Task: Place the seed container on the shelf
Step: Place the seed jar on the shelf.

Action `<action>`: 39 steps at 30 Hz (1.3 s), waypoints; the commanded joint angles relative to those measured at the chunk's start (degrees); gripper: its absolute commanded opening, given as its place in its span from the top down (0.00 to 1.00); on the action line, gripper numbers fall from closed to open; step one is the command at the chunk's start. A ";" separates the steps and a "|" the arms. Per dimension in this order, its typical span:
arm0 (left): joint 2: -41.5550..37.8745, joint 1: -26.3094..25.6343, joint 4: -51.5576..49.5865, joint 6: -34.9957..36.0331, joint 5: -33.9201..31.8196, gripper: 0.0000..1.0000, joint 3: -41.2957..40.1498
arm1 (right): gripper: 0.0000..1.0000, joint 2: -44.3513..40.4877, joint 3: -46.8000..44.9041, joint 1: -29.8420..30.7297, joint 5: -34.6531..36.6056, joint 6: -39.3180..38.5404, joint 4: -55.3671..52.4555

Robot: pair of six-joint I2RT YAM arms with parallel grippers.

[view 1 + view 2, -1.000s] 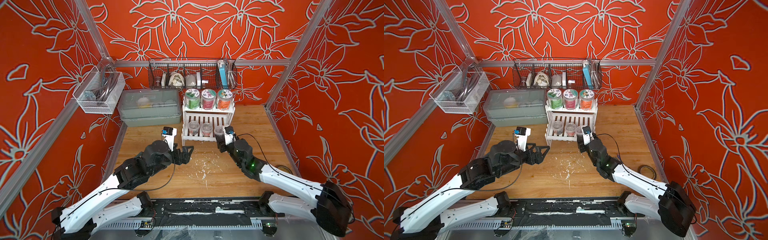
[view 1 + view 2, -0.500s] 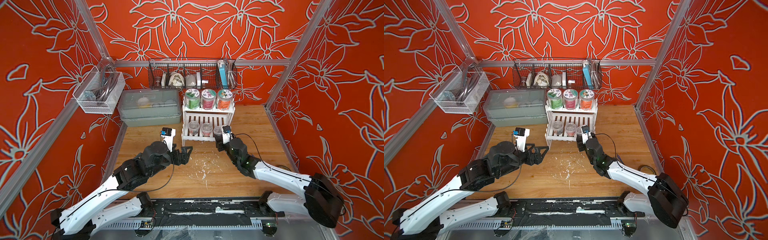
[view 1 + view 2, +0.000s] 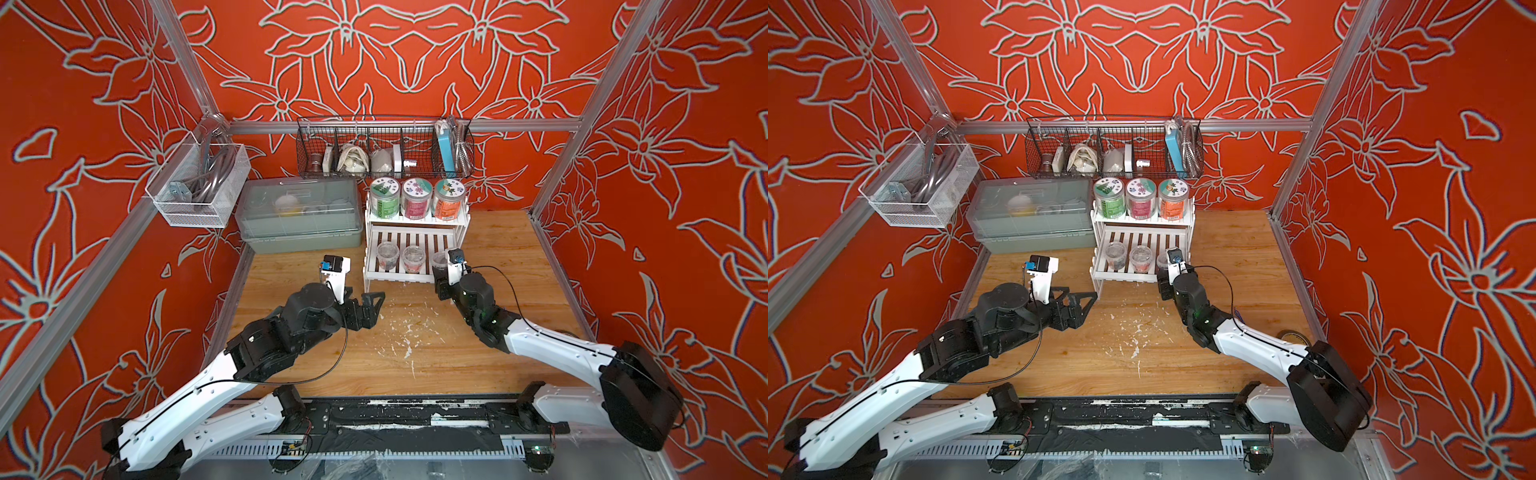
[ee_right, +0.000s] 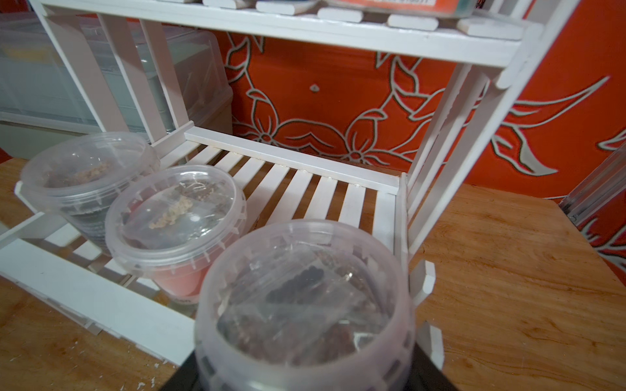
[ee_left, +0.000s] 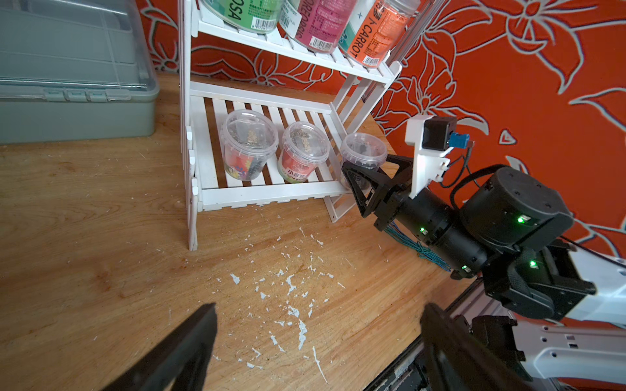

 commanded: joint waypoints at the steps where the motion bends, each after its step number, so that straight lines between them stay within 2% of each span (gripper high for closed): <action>1: -0.67 0.38 1.11 1.14 -0.10 0.07 -0.13 | 0.40 -0.15 0.45 -1.38 -1.56 -0.48 1.05; 17: 0.21 0.38 1.82 1.47 0.25 0.07 -0.10 | 0.40 0.26 0.52 -7.93 -8.90 -1.79 -0.27; 29: 0.56 0.39 2.31 1.57 0.60 0.07 -0.34 | 0.41 0.72 3.07 -7.86 -17.40 2.97 -0.77; 39: -0.21 0.48 2.85 1.62 0.44 0.07 -1.17 | 0.39 3.37 3.68 -7.42 -17.15 4.23 0.56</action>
